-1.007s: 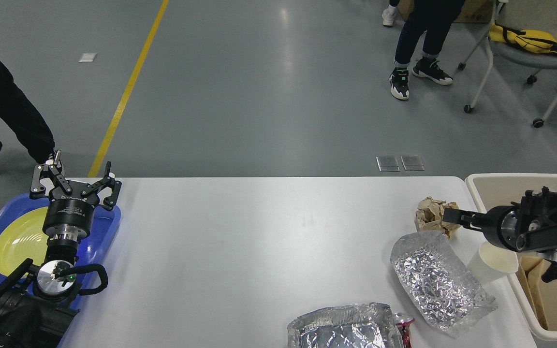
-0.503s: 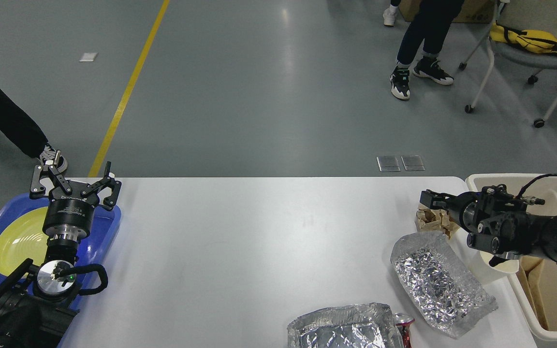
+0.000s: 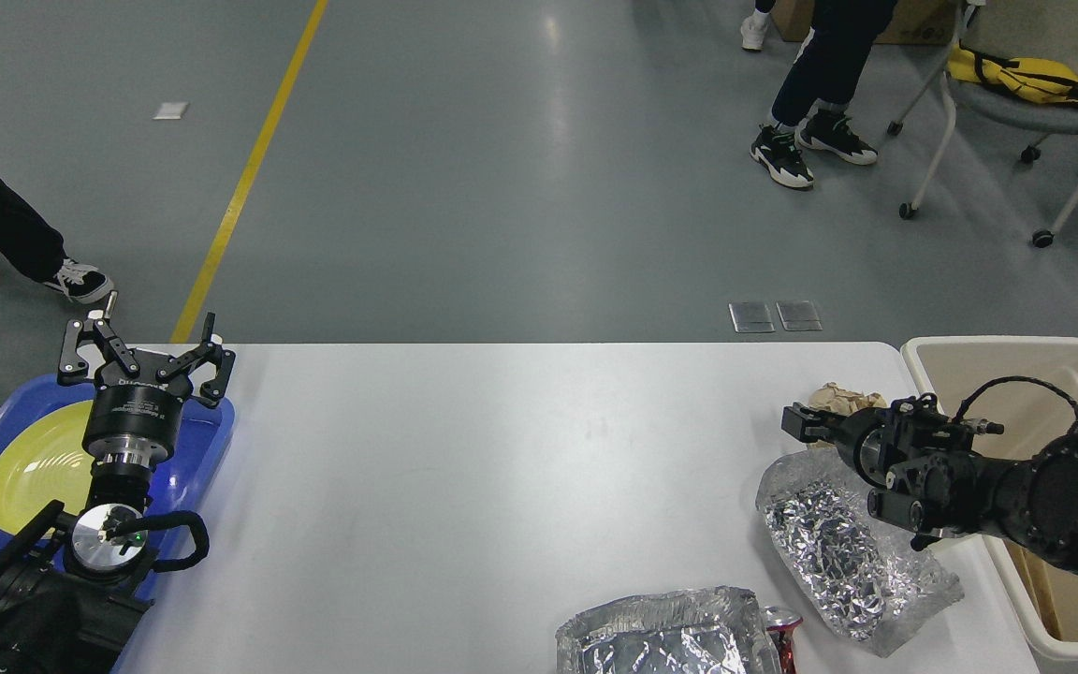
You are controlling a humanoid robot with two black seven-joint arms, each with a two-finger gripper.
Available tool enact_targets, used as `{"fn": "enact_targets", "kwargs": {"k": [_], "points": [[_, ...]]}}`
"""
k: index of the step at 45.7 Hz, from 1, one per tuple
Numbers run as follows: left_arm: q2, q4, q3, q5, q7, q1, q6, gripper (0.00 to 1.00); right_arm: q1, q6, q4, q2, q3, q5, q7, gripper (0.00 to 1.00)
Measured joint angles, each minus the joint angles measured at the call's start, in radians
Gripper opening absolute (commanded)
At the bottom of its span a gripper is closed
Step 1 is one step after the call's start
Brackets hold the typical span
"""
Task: Tidy desktop
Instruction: 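Lower the right gripper onto the crumpled paper and grasp it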
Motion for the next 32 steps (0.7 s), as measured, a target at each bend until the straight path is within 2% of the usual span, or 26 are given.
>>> {"fn": "enact_targets", "kwargs": {"k": [5, 10, 16, 20, 21, 23, 24, 32], "points": [[0.0, 0.0, 0.0, 0.0, 0.0, 0.0, 0.0, 0.97, -0.027, 0.0, -0.041, 0.014, -0.007, -0.005, -0.005, 0.9], [0.0, 0.0, 0.0, 0.0, 0.0, 0.0, 0.0, 0.97, -0.036, 0.0, -0.05, 0.018, -0.011, -0.01, -0.02, 0.75], [0.0, 0.0, 0.0, 0.0, 0.0, 0.0, 0.0, 0.97, -0.044, -0.005, -0.053, 0.02, -0.032, -0.018, -0.04, 0.47], [0.0, 0.0, 0.0, 0.0, 0.0, 0.0, 0.0, 0.97, -0.049, -0.012, -0.054, 0.029, -0.058, -0.021, -0.061, 0.38], [0.0, 0.0, 0.0, 0.0, 0.0, 0.0, 0.0, 0.97, -0.05, -0.013, -0.054, 0.032, -0.066, -0.021, -0.065, 0.3], [0.0, 0.0, 0.0, 0.0, 0.0, 0.0, 0.0, 0.97, -0.052, -0.015, -0.055, 0.036, -0.084, -0.021, -0.071, 0.03], [0.0, 0.0, 0.0, 0.0, 0.0, 0.0, 0.0, 0.97, -0.052, -0.015, -0.056, 0.037, -0.091, -0.021, -0.072, 0.0], [0.0, 0.0, 0.0, 0.0, 0.0, 0.0, 0.0, 0.97, -0.053, -0.015, -0.062, 0.041, -0.11, -0.016, -0.075, 0.0]]}}
